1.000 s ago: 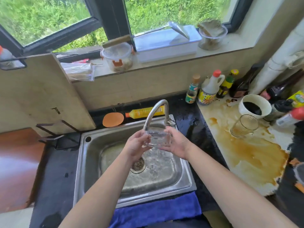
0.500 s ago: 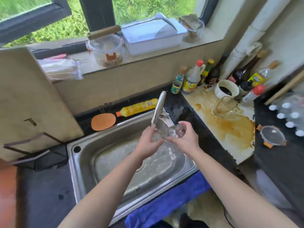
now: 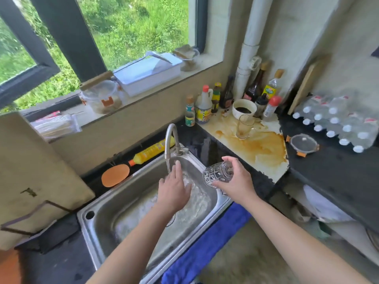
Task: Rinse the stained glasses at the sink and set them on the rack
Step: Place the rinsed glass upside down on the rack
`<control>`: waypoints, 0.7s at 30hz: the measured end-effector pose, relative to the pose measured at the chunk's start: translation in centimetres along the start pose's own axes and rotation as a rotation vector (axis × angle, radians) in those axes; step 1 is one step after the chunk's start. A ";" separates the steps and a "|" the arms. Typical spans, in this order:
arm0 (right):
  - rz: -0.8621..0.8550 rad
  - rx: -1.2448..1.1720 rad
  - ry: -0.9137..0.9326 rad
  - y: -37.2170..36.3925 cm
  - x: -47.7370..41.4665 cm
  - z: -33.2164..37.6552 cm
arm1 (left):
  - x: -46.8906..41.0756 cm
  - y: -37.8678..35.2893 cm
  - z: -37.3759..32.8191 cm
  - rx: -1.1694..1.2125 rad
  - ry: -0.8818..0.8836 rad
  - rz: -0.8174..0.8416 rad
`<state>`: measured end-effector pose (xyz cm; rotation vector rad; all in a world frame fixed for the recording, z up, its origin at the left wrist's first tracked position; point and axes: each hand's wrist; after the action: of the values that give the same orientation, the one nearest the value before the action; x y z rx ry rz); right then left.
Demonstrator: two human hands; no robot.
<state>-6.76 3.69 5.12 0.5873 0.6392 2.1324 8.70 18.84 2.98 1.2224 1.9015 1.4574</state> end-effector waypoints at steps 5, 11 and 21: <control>-0.154 -0.116 -0.072 7.6 6.5 -5.6 | 2.4 -0.6 -8.6 -0.201 -0.115 0.027; -0.447 -0.182 -0.181 21.1 20.0 -16.0 | 7.1 -4.3 -26.8 -0.125 -0.420 0.022; -0.971 -0.171 -0.463 42.1 44.7 -32.9 | 19.1 -13.9 -59.9 -0.223 -0.981 0.100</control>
<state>-75.63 9.22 14.43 0.5017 0.3542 1.0768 -52.71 2.58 13.63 1.5314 0.9975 0.8032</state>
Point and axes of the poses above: each hand's wrist, its own x-axis away from the middle knuckle, its own y-axis out of the back of the hand, z = x × y, and after that the axes turned 10 degrees about -y, right-handed
